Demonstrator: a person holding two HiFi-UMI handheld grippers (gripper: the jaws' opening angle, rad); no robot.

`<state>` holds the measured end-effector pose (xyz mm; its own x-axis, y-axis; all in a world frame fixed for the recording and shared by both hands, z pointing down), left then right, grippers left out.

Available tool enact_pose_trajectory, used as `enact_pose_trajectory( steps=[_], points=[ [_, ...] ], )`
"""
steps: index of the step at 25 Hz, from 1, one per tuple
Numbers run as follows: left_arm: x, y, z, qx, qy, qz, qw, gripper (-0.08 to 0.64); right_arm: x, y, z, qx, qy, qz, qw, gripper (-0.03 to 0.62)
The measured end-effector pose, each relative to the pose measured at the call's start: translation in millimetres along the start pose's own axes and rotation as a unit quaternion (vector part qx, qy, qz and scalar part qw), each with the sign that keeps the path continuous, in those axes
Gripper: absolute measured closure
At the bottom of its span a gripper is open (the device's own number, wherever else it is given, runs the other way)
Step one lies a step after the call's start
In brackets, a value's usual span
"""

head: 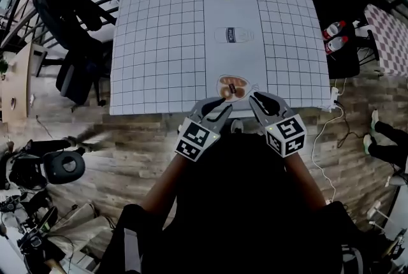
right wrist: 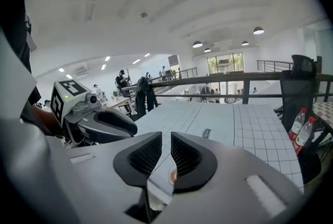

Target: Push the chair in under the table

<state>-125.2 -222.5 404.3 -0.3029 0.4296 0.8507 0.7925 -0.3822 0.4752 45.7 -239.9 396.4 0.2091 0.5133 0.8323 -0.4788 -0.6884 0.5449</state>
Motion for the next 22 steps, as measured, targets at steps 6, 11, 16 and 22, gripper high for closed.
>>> enact_pose_trajectory(
  steps=[6,11,16,22],
  points=[
    [-42.2,-41.9,6.8,-0.059,0.004,0.141,0.9883,0.549,-34.7,-20.5,-24.4,0.018,0.022,0.07,0.997,0.589],
    [-39.5,-77.6,34.7,-0.121,0.022,0.197,0.9728,0.549,-43.0,-56.7,-46.0,0.009,0.056,0.174,0.983,0.592],
    [-46.8,-92.0,29.5,-0.157,0.027,0.226,0.9611,0.549,-62.5,-49.6,-52.5,0.057,0.028,0.201,0.978,0.594],
    [-42.8,-96.0,21.7,-0.159,0.036,0.211,0.9637,0.549,-61.9,-39.0,-69.5,0.064,0.016,0.215,0.974,0.594]
  ],
)
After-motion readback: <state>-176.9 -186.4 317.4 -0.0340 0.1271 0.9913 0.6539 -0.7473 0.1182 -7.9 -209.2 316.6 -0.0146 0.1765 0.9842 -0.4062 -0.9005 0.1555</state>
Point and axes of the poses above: the fingertips, and each gripper's own axes: y forward along the fingers, z to its right, x out of its underside, the point moved 8 cm from there along -y, backward along the fingers, and after that the axes turned 11 degrees about x, right-handed, at the moved point
